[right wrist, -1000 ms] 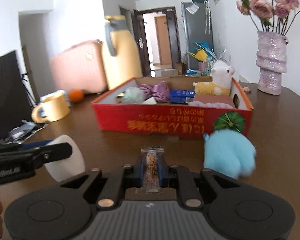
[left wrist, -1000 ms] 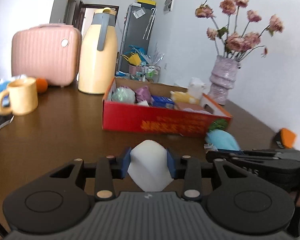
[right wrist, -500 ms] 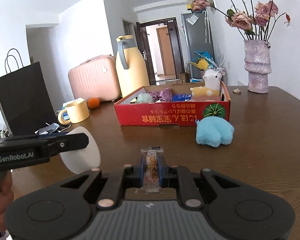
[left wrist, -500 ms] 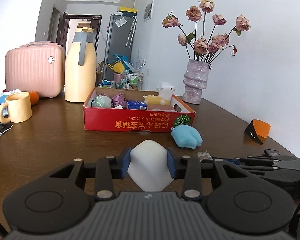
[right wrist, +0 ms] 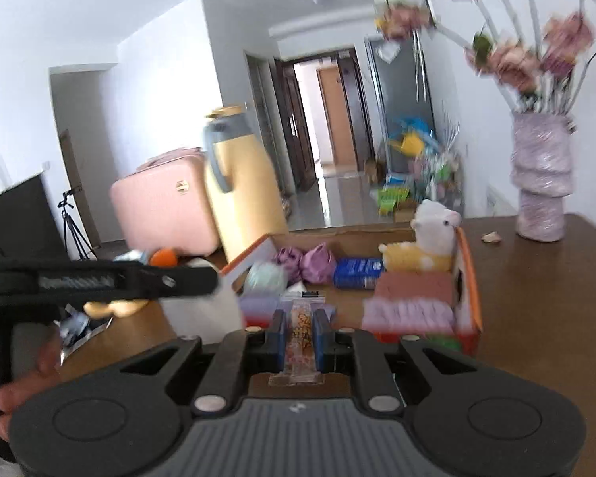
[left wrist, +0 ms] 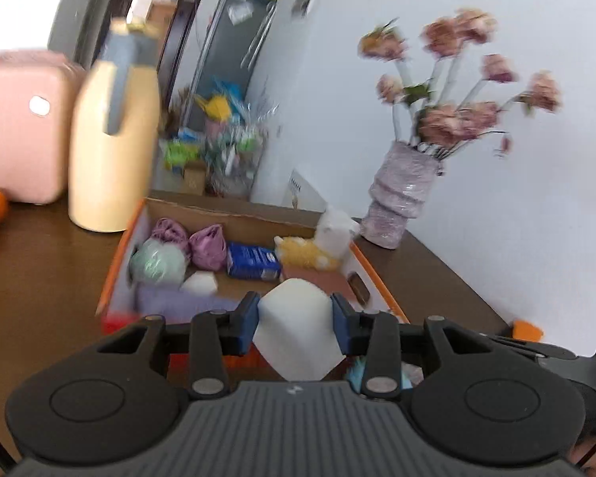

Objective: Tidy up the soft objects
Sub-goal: 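Carry both items into the cardboard box and open both grippers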

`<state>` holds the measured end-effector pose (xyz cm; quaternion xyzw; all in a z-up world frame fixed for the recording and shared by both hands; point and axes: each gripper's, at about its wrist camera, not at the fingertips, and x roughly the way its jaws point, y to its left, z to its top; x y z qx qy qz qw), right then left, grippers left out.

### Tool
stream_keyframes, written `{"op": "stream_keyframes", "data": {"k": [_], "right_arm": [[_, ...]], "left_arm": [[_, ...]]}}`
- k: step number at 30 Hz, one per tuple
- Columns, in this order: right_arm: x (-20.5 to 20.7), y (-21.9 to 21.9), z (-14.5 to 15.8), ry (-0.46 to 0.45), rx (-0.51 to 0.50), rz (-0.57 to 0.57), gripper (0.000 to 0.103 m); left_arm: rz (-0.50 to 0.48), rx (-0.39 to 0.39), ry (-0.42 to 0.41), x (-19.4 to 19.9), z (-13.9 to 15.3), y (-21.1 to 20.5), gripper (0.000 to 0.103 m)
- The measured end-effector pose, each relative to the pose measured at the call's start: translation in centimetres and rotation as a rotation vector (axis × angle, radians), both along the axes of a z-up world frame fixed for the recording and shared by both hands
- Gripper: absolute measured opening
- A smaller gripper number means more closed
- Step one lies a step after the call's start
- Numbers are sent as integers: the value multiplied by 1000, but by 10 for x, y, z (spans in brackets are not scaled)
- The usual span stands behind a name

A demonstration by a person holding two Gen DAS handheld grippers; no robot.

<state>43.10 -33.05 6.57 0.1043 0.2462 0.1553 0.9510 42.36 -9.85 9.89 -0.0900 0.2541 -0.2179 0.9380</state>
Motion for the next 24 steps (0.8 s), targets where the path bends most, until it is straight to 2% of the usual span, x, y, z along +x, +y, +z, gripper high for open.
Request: {"op": "stream_keyframes", "data": {"k": [1,3,6,8,11,12,13,14,15,20,24], "right_arm": [[27,-3,1,30,17,-9,13],[75,0,-1,73,-13,-25,13],[141,4,-16,176,-35,-40,14],[172,8,-29,222,-70,-57,14],[206,17,-50,272,-133,-70,17],[212,20,-54,282,-140,-73,17],[217,20,-59,288,-146,-80,21],[219,21,-63,292,-145,-81,31],[221,22,-65,289,-139,-79,33],[217,21,-62,268,-167,-87,33],[203,13,-42,239,-169,-97,33]], "left_arm": [[-18,-6,34,32,2,-4,39],[14,-5,101,84,0,-13,39],[36,11,176,156,-12,-28,40],[56,10,219,189,-24,-31,42],[70,-48,319,228,-47,-30,54],[81,-60,335,235,-54,-29,60],[95,-59,342,242,-60,-29,66],[100,-52,344,246,-64,-31,69],[94,-39,343,250,-67,-32,74],[92,-16,300,249,-63,-30,75],[102,2,284,240,-51,-23,75]]}}
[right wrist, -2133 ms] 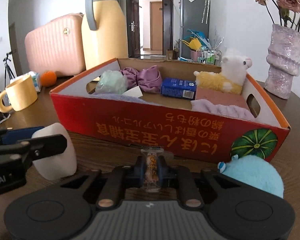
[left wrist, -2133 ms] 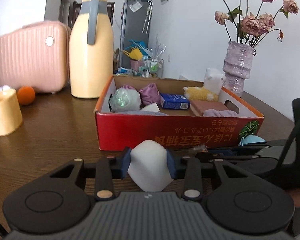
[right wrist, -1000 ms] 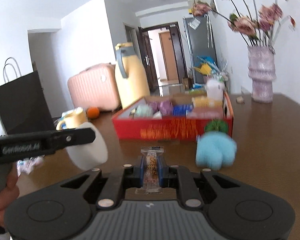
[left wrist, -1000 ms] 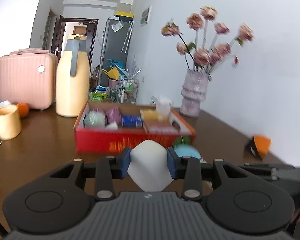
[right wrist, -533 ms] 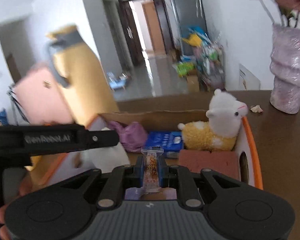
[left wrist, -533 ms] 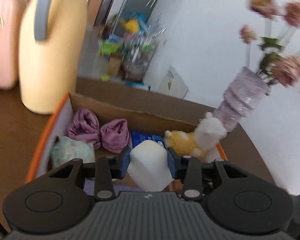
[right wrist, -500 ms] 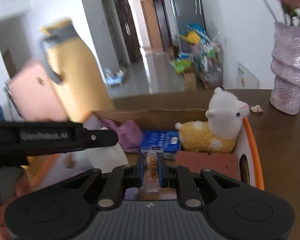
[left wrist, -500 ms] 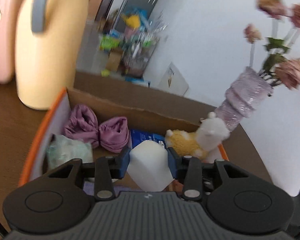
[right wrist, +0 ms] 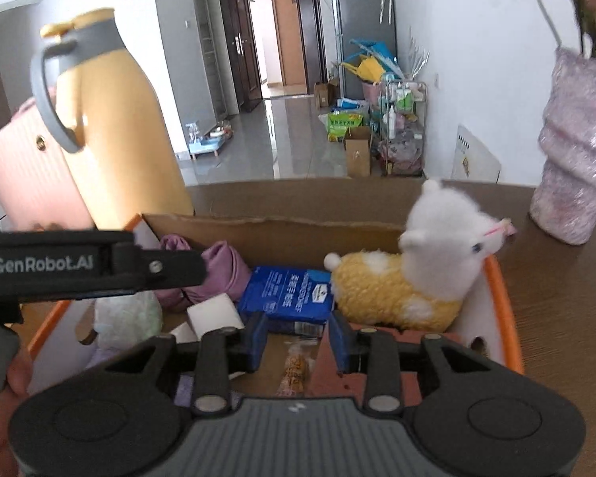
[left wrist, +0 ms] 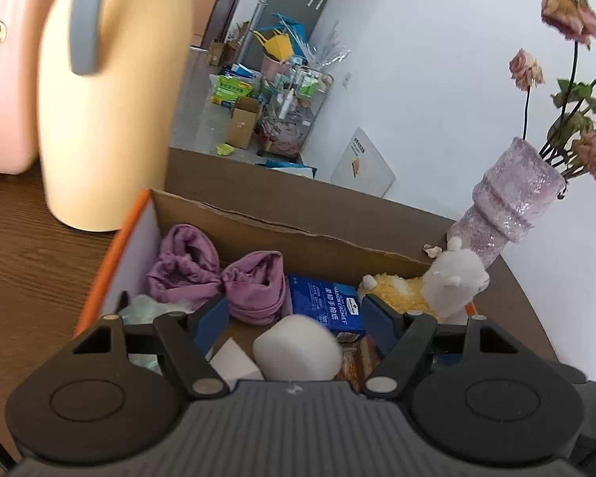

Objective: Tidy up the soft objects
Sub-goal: 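Carry both items into the cardboard box and open both grippers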

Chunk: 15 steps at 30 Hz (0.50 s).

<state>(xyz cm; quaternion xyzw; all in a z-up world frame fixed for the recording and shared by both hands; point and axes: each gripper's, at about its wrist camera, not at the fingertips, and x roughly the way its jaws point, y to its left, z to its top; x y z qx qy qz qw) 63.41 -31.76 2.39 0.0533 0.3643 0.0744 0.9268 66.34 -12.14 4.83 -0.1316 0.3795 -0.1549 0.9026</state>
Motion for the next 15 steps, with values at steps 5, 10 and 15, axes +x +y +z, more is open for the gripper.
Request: {"op": "stream_keyframes", "data": {"k": [5,10,15], "right_arm": [[-43,-15,41,-62,-13,1,39],[-128,-45,74,-179,-39,57,60],[-217,-63,85,-298,-37,15,74]], "left_arm": [[7,42,-31,-27,29,11,79],[36,147,-167,-104,59,36,87],[94,356,-384,-205,63,58,95]]}}
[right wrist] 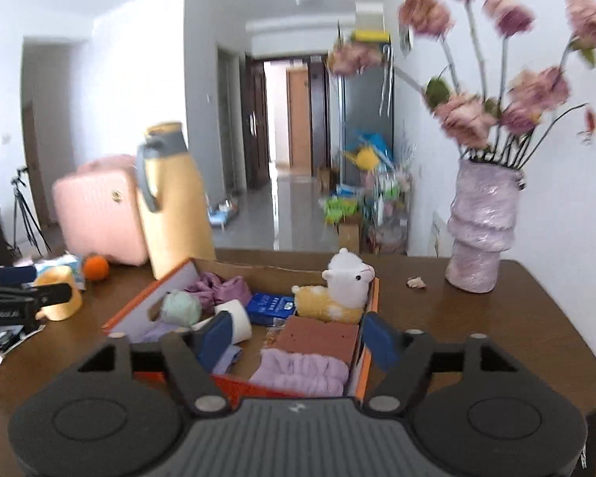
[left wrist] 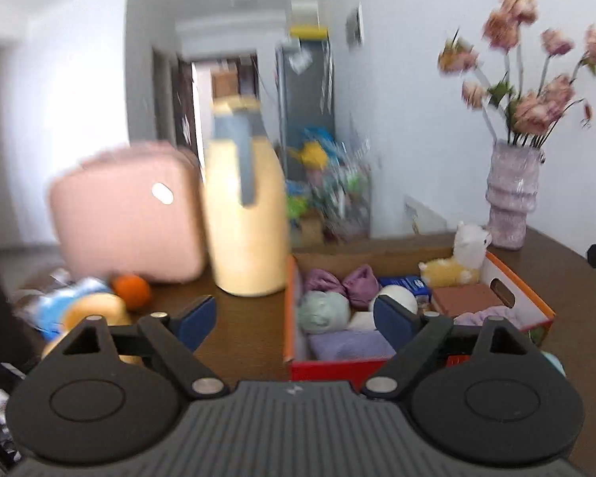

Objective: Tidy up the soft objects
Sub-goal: 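Carry both items into the cardboard box and open both grippers, then withdraw both grippers toward the light-blue plush toy, then close both grippers on the light-blue plush toy and lift it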

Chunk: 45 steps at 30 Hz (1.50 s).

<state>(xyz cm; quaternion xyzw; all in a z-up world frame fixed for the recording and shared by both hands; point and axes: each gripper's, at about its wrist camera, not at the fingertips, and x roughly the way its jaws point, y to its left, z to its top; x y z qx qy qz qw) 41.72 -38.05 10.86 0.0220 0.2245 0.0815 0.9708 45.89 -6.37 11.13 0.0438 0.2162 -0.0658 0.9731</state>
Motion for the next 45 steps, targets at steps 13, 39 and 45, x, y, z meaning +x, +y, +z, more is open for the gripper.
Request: {"op": "stream_keyframes", "data": {"k": [13,39,45], "right_arm": [[-213,23,-70,-150,40,47,84],[-86,-58,-126,130,424,-92,64],[-12,-61,-148,182,409,-145,59]], "left_arm": [[78,-23,-146,-235,-69,18,99],[-205,-230,97,-132,-82,-108,58],[-188,-331,276,-34,-109,-133,56]]}}
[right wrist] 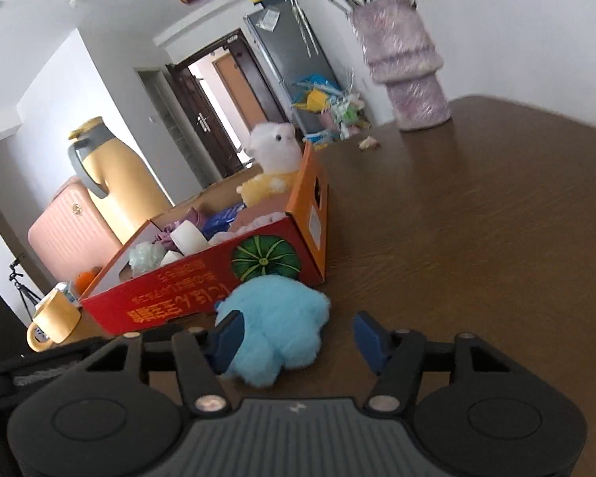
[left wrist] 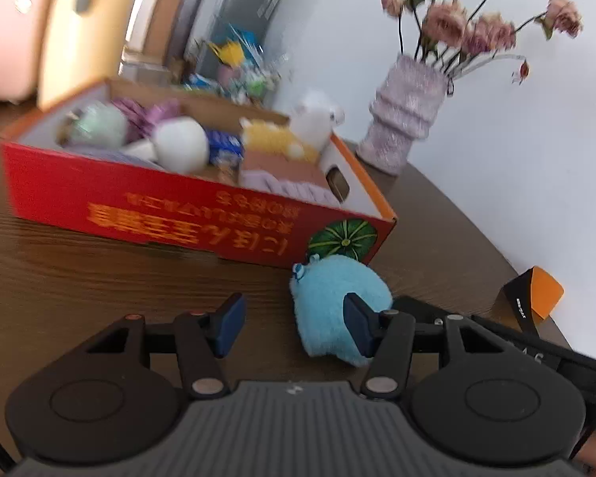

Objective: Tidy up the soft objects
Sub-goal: 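Close both grippers on the light-blue plush toy and lift it, then carry the plush toy into the cardboard box and open both grippers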

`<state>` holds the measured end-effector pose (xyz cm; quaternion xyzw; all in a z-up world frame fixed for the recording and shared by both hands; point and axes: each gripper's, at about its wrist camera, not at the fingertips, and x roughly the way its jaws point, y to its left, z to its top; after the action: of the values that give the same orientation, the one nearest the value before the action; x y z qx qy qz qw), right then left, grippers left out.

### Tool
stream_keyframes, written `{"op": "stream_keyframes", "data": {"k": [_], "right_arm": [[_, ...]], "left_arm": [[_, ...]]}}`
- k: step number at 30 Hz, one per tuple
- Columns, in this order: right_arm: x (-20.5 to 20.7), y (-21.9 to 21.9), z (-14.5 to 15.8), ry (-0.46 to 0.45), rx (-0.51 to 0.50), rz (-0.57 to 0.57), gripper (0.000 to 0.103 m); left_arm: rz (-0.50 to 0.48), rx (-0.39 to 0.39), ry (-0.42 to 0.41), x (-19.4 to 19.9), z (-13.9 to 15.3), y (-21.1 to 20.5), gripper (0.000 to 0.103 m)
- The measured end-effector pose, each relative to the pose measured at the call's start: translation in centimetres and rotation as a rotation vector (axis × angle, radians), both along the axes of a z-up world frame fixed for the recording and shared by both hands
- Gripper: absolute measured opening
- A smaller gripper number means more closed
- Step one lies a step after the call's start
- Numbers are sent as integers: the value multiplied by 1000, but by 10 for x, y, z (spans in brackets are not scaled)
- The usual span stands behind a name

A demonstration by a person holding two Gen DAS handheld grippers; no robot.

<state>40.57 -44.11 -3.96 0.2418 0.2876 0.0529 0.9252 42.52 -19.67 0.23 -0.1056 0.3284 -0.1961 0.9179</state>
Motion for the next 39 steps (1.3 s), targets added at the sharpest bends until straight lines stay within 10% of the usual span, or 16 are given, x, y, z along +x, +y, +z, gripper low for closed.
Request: {"op": "stream_keyframes", "data": {"k": [6,10,16,28,39], "right_arm": [[28,-7,-20,35,77,-10,55],[31,-6,-24,35,138,19,41],[16,5,-21,35,160,16,30],[-144,76,-15,39,177,78,28],[-193,121,12,-17,92,127,28]], "left_arm": [[-50,-68,97,41,-29,-10,53],[-84,-116,114,45,-34,-8,24],[-119,-117,99,36,-28,-8,21],[-172,-12,38,-123,-10,60,20],[-136,-37,10,-188,2,111,19]]}}
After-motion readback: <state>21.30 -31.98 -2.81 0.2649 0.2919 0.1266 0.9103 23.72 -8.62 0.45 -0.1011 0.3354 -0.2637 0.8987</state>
